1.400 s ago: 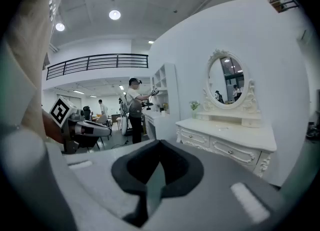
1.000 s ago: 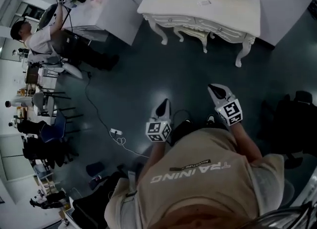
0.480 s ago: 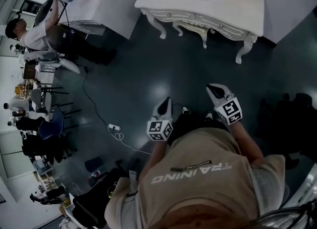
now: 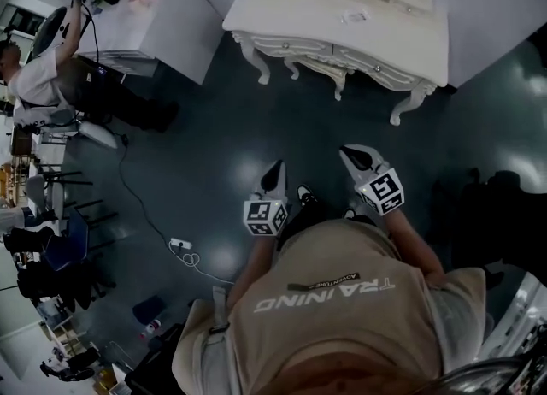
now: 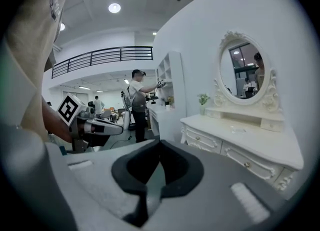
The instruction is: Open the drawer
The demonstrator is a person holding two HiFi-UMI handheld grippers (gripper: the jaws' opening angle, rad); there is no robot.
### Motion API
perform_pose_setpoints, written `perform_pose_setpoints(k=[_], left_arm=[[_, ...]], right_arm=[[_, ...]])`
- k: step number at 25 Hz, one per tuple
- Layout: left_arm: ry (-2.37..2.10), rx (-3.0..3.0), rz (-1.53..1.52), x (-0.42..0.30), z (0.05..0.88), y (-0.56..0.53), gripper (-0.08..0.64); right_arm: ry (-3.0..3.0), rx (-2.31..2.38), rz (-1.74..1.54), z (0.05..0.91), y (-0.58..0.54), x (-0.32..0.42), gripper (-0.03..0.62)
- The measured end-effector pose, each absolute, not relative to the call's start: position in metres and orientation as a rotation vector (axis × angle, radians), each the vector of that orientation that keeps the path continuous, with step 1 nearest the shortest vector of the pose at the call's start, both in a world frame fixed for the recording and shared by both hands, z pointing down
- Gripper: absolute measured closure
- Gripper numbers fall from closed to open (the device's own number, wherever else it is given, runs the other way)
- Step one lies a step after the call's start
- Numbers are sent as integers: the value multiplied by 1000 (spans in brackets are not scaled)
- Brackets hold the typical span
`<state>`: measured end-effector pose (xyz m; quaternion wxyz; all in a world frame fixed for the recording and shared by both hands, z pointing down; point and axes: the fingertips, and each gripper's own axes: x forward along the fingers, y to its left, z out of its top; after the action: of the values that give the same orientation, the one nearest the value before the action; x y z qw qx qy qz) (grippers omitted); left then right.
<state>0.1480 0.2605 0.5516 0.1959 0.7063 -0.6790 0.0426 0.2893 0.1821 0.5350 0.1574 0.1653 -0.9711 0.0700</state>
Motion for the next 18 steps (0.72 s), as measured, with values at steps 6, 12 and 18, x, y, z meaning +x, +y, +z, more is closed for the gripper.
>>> perform_pose_setpoints(k=[6,12,18], left_arm=[[-1822,2091,129,78,549,216,561],[-1699,2169,169,38,568,170,561],[-1740,2116,180,20,575,143,561]], right_arm=[[-2811,597,180,503,146,206,589],[-2745,652,194,524,120,178,589],[-2747,693,229,534,71,171,589]])
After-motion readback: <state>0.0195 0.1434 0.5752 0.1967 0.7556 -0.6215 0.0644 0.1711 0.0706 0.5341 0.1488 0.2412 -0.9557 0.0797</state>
